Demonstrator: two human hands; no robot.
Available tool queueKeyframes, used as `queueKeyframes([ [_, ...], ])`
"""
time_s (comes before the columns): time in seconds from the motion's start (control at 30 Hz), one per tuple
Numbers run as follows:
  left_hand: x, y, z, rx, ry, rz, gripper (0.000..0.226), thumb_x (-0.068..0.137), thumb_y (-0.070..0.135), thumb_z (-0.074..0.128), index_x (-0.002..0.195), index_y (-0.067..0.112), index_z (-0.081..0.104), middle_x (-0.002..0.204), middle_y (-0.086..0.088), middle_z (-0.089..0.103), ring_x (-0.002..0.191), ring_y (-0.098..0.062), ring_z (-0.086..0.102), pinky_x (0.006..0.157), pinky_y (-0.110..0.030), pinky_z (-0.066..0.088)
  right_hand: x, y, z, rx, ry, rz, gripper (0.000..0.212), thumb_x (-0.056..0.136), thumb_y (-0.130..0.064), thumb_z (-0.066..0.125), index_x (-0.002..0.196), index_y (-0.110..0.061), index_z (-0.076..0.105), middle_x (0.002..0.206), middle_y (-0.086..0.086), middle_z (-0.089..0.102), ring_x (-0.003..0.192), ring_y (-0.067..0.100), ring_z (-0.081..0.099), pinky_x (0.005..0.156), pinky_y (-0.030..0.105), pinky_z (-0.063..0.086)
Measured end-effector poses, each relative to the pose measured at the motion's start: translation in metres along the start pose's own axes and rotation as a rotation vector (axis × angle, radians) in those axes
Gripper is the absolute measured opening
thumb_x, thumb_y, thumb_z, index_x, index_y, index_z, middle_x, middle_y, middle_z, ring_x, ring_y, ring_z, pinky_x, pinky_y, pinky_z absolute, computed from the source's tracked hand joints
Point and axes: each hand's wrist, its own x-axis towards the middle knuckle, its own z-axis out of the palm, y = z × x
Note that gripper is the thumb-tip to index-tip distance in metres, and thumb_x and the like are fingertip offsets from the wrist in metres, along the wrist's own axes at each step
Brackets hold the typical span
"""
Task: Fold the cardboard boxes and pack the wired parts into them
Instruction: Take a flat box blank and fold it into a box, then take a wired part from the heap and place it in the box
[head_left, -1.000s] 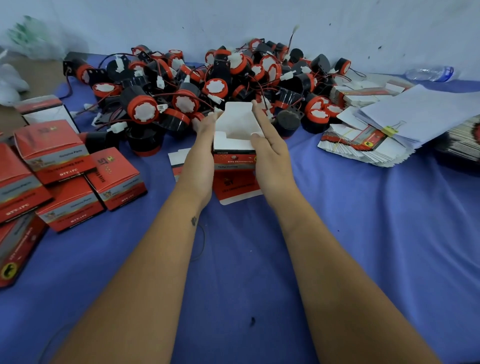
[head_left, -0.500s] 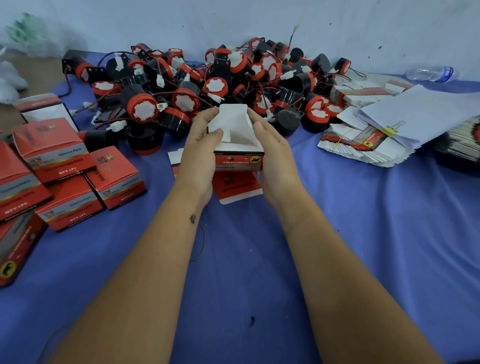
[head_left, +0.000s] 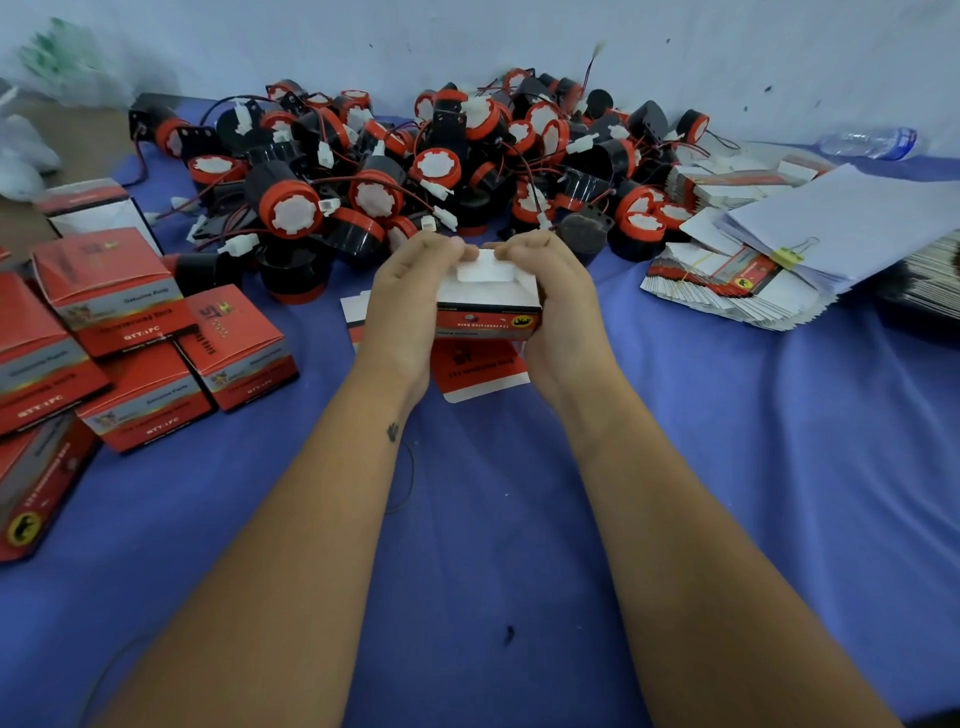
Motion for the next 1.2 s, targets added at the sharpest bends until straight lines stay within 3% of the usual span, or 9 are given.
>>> queueKeyframes([
  [0.17,0.003,0.002,0.000,0.103,0.019,-0.048,0.026,0.097,0.010,0.056,0.114,0.030,0.061,0.111,-0.002,0.067,0.092,-0.016,0.067,0.074,-0.029,0.056,0.001,-0.003,-0.003,-0.092,0.051,-0.051,0.029,0.089,0.007,0.051,0.102,-0.016,0.061,0.099,0.010,0.063,0.077,0.017,0.065,0.062,0.030,0.054],
  [0.43,-0.001,0.003,0.008,0.234,0.137,0.062,0.030,0.091,0.002,0.061,0.095,0.032,0.065,0.097,0.001,0.069,0.081,-0.009,0.068,0.064,-0.025,0.056,0.000,-0.002,-0.003,-0.371,0.106,-0.128,0.034,0.082,0.007,0.053,0.100,-0.020,0.065,0.102,0.006,0.068,0.084,0.015,0.066,0.066,0.030,0.055],
  [0.53,-0.004,0.006,0.011,0.180,0.139,0.146,0.019,0.091,0.010,0.060,0.086,0.026,0.070,0.093,-0.001,0.070,0.090,-0.019,0.065,0.080,-0.037,0.056,-0.001,0.002,0.000,-0.416,0.171,-0.160,0.018,0.083,-0.018,0.053,0.096,-0.021,0.064,0.100,0.003,0.064,0.087,0.013,0.060,0.071,0.030,0.049],
  [0.7,-0.007,0.009,0.012,0.083,0.081,0.240,0.024,0.090,0.023,0.049,0.084,0.017,0.072,0.071,0.004,0.068,0.083,-0.015,0.064,0.091,-0.037,0.051,-0.001,0.004,-0.002,-0.603,0.243,-0.049,0.045,0.088,-0.062,0.042,0.090,-0.025,0.065,0.097,-0.003,0.066,0.094,0.013,0.060,0.080,0.036,0.047],
  [0.8,-0.010,0.012,0.011,0.101,0.037,0.308,0.022,0.091,0.016,0.047,0.092,0.012,0.069,0.071,0.005,0.068,0.084,-0.012,0.065,0.092,-0.031,0.050,0.001,-0.002,-0.004,-0.513,0.261,0.050,0.023,0.092,-0.043,0.054,0.084,-0.027,0.068,0.086,-0.012,0.067,0.084,0.009,0.061,0.069,0.029,0.045],
  [0.9,-0.010,0.008,0.015,0.332,0.155,0.343,0.029,0.090,0.016,0.053,0.116,0.019,0.065,0.109,0.009,0.065,0.110,-0.002,0.054,0.099,-0.024,0.043,0.000,-0.005,-0.003,-0.225,0.247,0.031,0.018,0.092,-0.015,0.057,0.099,-0.026,0.069,0.084,-0.008,0.071,0.081,0.013,0.067,0.065,0.030,0.055],
  [1.03,-0.003,0.002,0.014,0.437,0.342,0.090,0.081,0.090,0.033,0.067,0.155,0.029,0.020,0.157,0.001,0.025,0.138,-0.005,0.026,0.114,-0.030,0.027,-0.002,-0.002,-0.003,-0.220,0.112,-0.171,0.045,0.094,-0.002,0.058,0.132,-0.024,0.052,0.117,0.011,0.063,0.112,0.027,0.063,0.094,0.047,0.054],
  [1.13,0.004,-0.002,0.004,0.239,0.243,-0.045,0.064,0.091,0.035,0.067,0.147,0.025,0.038,0.135,0.007,0.057,0.122,-0.008,0.057,0.106,-0.042,0.047,0.001,0.003,-0.007,-0.346,0.063,-0.191,0.050,0.095,-0.008,0.060,0.140,-0.024,0.045,0.121,0.005,0.061,0.112,0.013,0.061,0.094,0.029,0.053],
  [1.2,0.007,-0.005,0.000,0.335,0.246,-0.041,0.063,0.086,0.038,0.069,0.142,0.024,0.045,0.128,0.007,0.062,0.119,-0.014,0.059,0.102,-0.045,0.050,0.007,0.004,-0.008,-0.322,0.122,-0.161,0.040,0.096,-0.013,0.058,0.134,-0.024,0.051,0.108,-0.003,0.063,0.094,-0.004,0.063,0.078,0.010,0.050],
])
